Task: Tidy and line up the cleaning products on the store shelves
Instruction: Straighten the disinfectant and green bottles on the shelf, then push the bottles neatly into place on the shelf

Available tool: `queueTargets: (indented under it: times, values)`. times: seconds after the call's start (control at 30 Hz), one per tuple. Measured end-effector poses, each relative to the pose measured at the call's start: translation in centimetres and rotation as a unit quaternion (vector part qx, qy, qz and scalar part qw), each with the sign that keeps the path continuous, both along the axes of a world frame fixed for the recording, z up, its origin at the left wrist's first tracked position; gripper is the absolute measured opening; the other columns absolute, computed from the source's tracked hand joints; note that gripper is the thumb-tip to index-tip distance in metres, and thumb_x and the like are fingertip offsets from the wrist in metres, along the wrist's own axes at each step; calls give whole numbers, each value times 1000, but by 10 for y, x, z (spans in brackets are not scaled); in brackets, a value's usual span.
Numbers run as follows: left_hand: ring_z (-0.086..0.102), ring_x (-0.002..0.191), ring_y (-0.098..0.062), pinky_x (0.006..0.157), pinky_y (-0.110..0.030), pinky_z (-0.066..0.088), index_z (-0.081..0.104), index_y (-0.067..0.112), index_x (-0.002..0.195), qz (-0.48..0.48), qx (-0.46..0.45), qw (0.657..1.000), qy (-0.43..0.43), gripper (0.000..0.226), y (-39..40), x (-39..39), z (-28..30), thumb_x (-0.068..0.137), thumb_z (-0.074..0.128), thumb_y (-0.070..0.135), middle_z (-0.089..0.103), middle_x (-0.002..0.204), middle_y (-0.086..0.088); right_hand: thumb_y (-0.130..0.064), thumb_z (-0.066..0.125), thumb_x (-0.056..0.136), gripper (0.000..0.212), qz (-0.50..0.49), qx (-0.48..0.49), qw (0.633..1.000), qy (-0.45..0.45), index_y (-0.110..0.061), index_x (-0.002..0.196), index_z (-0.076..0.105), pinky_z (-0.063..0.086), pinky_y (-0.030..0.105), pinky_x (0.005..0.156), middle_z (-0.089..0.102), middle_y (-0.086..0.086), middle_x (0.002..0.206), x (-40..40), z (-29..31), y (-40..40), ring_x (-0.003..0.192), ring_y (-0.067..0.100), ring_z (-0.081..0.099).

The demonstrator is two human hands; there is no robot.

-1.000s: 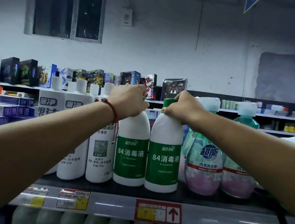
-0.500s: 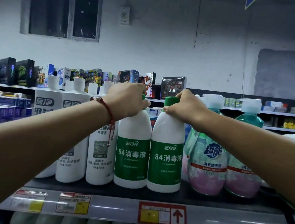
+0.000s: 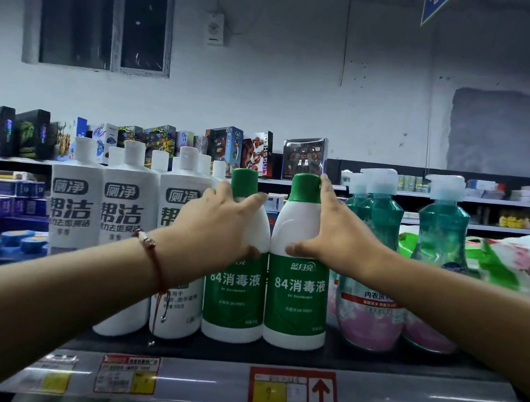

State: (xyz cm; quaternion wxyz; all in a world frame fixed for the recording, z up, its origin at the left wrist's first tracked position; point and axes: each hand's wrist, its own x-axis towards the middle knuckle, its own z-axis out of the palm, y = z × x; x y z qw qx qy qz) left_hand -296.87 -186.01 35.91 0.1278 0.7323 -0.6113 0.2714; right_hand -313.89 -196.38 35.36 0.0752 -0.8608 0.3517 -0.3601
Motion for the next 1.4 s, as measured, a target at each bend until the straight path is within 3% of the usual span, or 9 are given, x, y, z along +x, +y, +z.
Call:
queueTargets:
  times: [0.1, 0.37, 0.6, 0.73, 0.83, 0.93, 1.13, 1.27, 1.4]
  values:
    - [44, 128, -31, 99, -43, 47, 9, 38, 158, -6, -7, 1000, 3, 92, -1, 3, -3, 87, 66, 58, 36, 142, -16, -35, 89, 72, 134, 8, -9, 1000, -16, -21, 159, -12, 44, 34, 102, 48, 12, 147, 0, -4, -3, 118, 23, 54]
    - [43, 128, -30, 100, -45, 49, 7, 38, 158, -22, -21, 1000, 2, 93, -3, 6, -6, 88, 65, 57, 37, 139, -14, -37, 85, 76, 120, 20, -10, 999, -42, -22, 161, 1, 44, 42, 110, 48, 8, 149, -3, -13, -1, 125, 22, 53]
    - [38, 134, -32, 101, -42, 47, 1, 29, 159, -5, -29, 999, -45, 87, 12, -8, -21, 94, 51, 61, 23, 153, -20, -49, 72, 86, 114, -44, -35, 995, 80, -21, 159, -11, 39, 46, 113, 38, 10, 156, -8, -8, 13, 132, 28, 49]
    - [34, 140, -28, 107, -43, 45, 6, 30, 157, -62, -31, 997, -40, 83, 29, -17, -26, 94, 45, 65, 24, 156, -11, -46, 69, 89, 99, -56, -56, 986, 145, -14, 160, 8, 28, 31, 117, 30, 5, 162, -24, -6, 34, 144, 20, 36]
    - [36, 140, -21, 112, -39, 40, 12, 32, 156, -114, -37, 992, -31, 80, 35, -17, -29, 93, 43, 69, 34, 155, 0, -48, 64, 92, 86, -55, -94, 974, 199, -22, 160, 18, 13, 17, 116, 25, -6, 164, -43, -6, 54, 148, 7, 24]
    - [43, 136, -16, 110, -38, 42, 19, 34, 155, -143, -17, 990, -12, 76, 36, -23, -33, 92, 41, 71, 43, 151, 6, -50, 62, 93, 78, -69, -89, 964, 241, -31, 158, 23, 7, 10, 107, 26, -14, 163, -64, -10, 68, 146, 1, 23]
    - [52, 127, -15, 99, -35, 48, 27, 37, 151, -179, -19, 984, 1, 70, 28, -47, -47, 92, 41, 71, 52, 142, 10, -56, 63, 90, 78, -115, -35, 950, 287, -38, 156, 24, 20, 19, 115, 29, -18, 160, -111, -20, 69, 144, 1, 30]
    - [53, 127, -17, 99, -37, 49, 25, 36, 152, -161, -8, 987, -5, 71, 23, -73, -48, 92, 42, 71, 51, 143, 8, -57, 63, 89, 76, -125, -26, 949, 288, -41, 154, 26, 24, 19, 112, 33, -20, 158, -145, -17, 62, 140, 0, 35]
    - [59, 115, -20, 90, -39, 53, 36, 36, 144, -126, -3, 992, -22, 64, 10, -104, -42, 91, 43, 72, 58, 132, 4, -54, 63, 90, 74, -128, -26, 953, 274, -40, 154, 29, 25, 21, 111, 36, -17, 157, -180, -7, 48, 139, 2, 38]
